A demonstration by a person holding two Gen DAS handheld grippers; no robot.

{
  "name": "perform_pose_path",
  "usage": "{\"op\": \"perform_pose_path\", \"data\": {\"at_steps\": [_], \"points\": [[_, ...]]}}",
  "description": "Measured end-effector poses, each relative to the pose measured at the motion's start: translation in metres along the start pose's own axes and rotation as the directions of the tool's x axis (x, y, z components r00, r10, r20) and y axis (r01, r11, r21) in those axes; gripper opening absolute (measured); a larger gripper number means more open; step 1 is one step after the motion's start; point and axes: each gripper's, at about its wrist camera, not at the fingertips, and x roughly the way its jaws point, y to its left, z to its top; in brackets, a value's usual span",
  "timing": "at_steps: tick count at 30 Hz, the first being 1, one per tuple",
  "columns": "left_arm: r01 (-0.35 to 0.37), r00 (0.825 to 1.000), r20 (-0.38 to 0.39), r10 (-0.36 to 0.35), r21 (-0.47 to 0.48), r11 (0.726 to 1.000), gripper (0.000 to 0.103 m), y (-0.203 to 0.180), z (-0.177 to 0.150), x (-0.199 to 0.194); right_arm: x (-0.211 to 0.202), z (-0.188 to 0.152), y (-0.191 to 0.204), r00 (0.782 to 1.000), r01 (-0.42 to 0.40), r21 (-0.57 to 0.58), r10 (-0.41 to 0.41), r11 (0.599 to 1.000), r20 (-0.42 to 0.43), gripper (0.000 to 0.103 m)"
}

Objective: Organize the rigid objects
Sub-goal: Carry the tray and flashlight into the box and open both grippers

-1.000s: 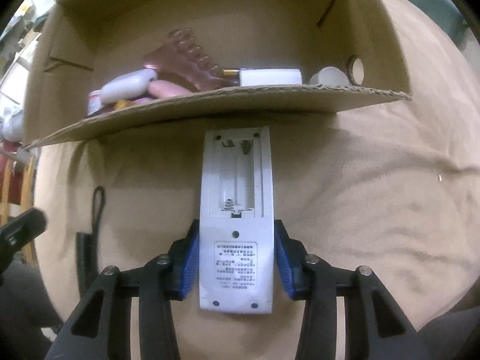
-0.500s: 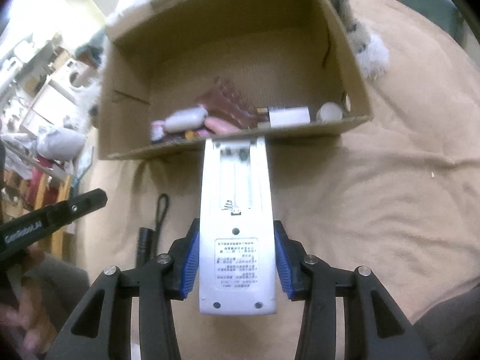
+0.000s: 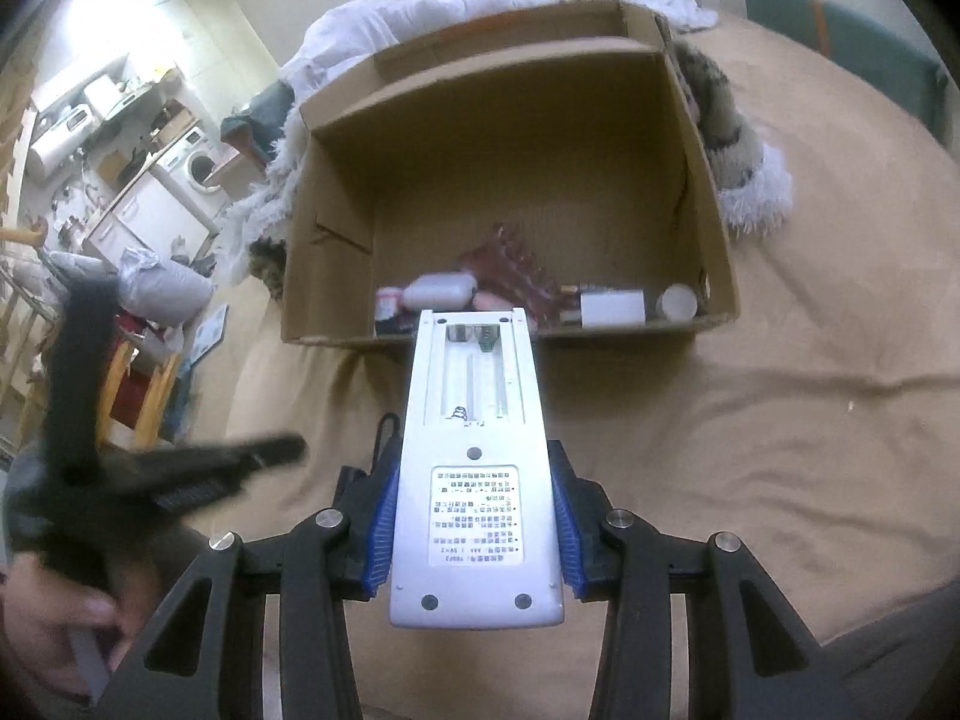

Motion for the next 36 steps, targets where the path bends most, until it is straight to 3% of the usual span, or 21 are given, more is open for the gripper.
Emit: {"op": "perform_pose_path", "data": {"at_steps": [2,4,8,9,10,11,15,18,23,28,36], "points": [[-0.003,0.998,-0.07,0.003,-0.004,1.0,0.019,-0.002,-0.005,0.019,0.002,-0.002,0.0,1.0,-0.008,0.006,0.008,1.0,0.0,0.045],[-0.027,0.994,-0.104,0.028,0.014,1.0,0.039,-0.008,-0.008,0.034,0.002,-0.002,0.001,1.0,-0.011,0.003,0.011,1.0,0.004,0.045],[-0.057,0.989,-0.134,0.064,0.05,0.997,0.039,-0.018,-0.01,0.051,0.006,0.0,0.0,1.0,-0.019,0.013,0.019,1.0,-0.001,0.045],[-0.069,0.989,-0.13,0.077,0.063,0.996,0.036,-0.02,-0.011,0.052,0.007,0.0,0.0,1.0,-0.02,0.015,0.02,1.0,-0.003,0.045],[-0.075,0.989,-0.126,0.083,0.068,0.995,0.023,-0.021,-0.01,0.052,0.007,-0.001,0.0,1.0,-0.02,0.019,0.02,1.0,-0.004,0.045],[-0.086,0.988,-0.122,0.095,0.074,0.994,0.019,-0.021,-0.01,0.052,0.007,-0.001,-0.001,1.0,-0.021,0.022,0.021,1.0,-0.003,0.045],[-0.063,0.991,-0.115,0.069,0.053,0.997,0.019,-0.017,-0.01,0.047,0.007,0.0,-0.002,1.0,-0.023,0.027,0.023,0.999,-0.001,0.045],[-0.055,0.996,-0.061,0.059,0.057,0.997,0.019,-0.014,-0.013,0.028,0.003,0.0,0.0,0.999,-0.032,0.023,0.032,0.999,0.012,0.045],[-0.015,0.993,0.117,0.007,0.066,0.998,0.019,-0.021,-0.011,-0.036,-0.013,0.005,0.001,0.998,-0.048,0.016,0.048,0.999,0.045,0.045],[0.03,0.965,0.26,-0.043,0.053,0.998,0.019,-0.022,0.006,-0.094,-0.031,0.023,-0.002,0.993,-0.075,0.032,0.071,0.997,0.099,0.045],[0.075,0.914,0.397,-0.088,0.048,0.996,0.019,-0.029,0.076,-0.145,-0.042,0.075,-0.007,0.985,-0.082,0.01,0.08,0.997,0.154,0.045]]}}
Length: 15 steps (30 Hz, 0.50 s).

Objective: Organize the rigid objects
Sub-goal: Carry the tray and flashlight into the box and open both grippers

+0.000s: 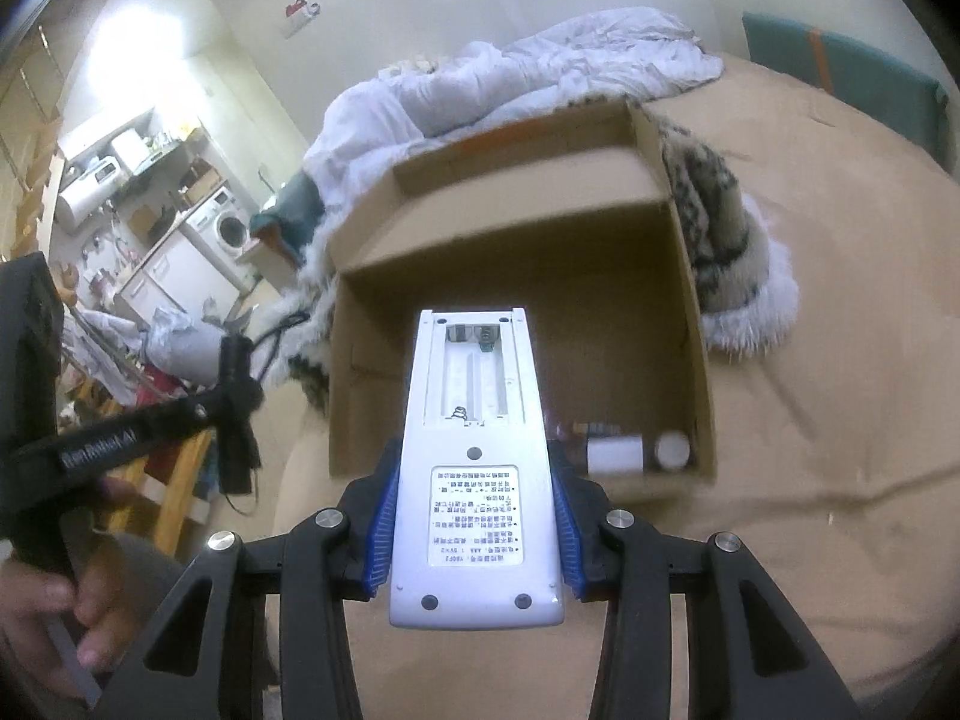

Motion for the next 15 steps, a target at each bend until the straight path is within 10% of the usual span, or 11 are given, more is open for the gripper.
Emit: {"op": "perform_pose_path", "data": {"at_steps": [15], "points": [[-0.071,0.987,-0.141,0.081,0.078,0.994,0.019,-0.016,0.025,0.134,0.107,0.053,-0.03,0.989,0.09,-0.031,-0.094,0.995,-0.115,0.045]]}}
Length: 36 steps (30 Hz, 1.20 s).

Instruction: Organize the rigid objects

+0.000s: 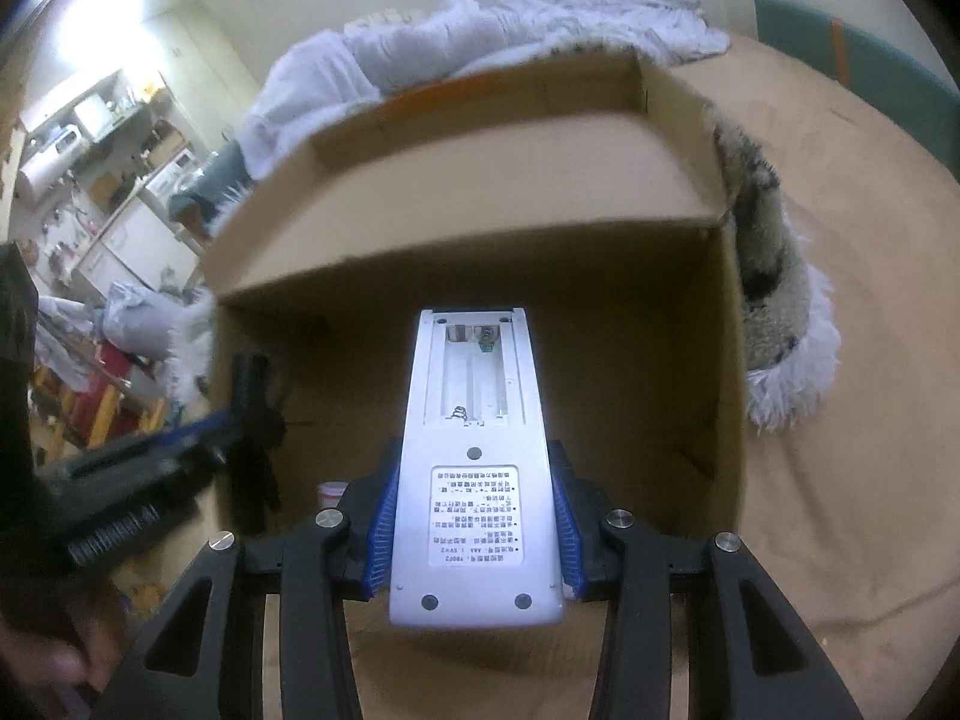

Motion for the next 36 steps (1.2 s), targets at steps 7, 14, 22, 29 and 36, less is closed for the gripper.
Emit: {"op": "perform_pose_path", "data": {"at_steps": [7,14,22,29,36], "points": [[-0.046,0.997,-0.067,0.048,0.035,0.998,0.019,0.001,-0.016,0.048,0.036,-0.008,-0.016,0.997,0.005,0.051,-0.001,0.999,-0.072,0.045],[-0.06,0.995,-0.082,0.063,0.043,0.997,0.019,-0.002,-0.019,0.062,0.045,-0.013,-0.026,0.994,0.007,0.101,0.004,0.995,-0.114,0.045],[-0.083,0.996,-0.028,0.085,0.079,0.993,0.046,-0.015,-0.02,0.048,0.04,-0.01,-0.029,0.995,-0.003,0.122,0.016,0.992,-0.1,0.049],[-0.083,0.996,0.01,0.083,0.065,0.994,0.08,-0.014,-0.025,0.017,0.002,-0.003,-0.026,0.999,-0.034,0.127,0.031,0.991,0.026,0.073],[-0.058,0.992,0.109,0.055,0.03,0.998,0.097,-0.006,-0.033,-0.05,-0.043,-0.004,-0.014,0.995,-0.051,0.093,0.042,0.994,0.095,0.084]]}}
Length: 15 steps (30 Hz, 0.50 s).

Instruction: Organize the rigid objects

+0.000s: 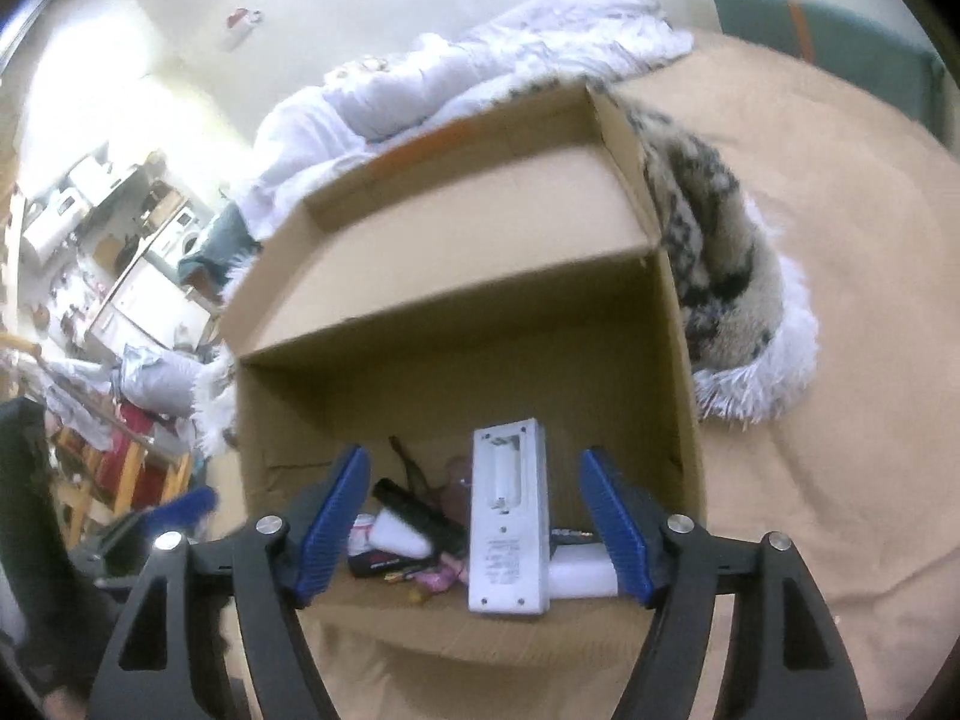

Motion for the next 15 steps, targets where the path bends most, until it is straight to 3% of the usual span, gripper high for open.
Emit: {"op": "perform_pose_path", "data": {"at_steps": [3,6,11,15], "points": [[-0.014,0.999,0.039,0.014,-0.003,1.0,0.099,0.011,0.005,-0.024,-0.017,0.002,0.009,1.0,0.011,-0.019,-0.011,1.0,0.017,0.103],[-0.015,0.998,0.068,0.015,-0.008,1.0,0.099,0.015,0.004,-0.044,-0.037,-0.004,0.018,0.999,0.018,-0.036,-0.016,0.999,0.052,0.103],[-0.117,0.975,0.191,0.114,0.003,0.993,0.099,0.025,-0.016,-0.078,-0.074,-0.019,0.027,0.991,0.022,-0.063,-0.013,0.998,0.13,0.103],[-0.082,0.979,0.185,0.086,-0.029,0.996,0.099,0.036,-0.033,-0.087,-0.091,-0.037,0.032,0.984,0.059,-0.08,-0.044,0.995,0.174,0.103]]}}
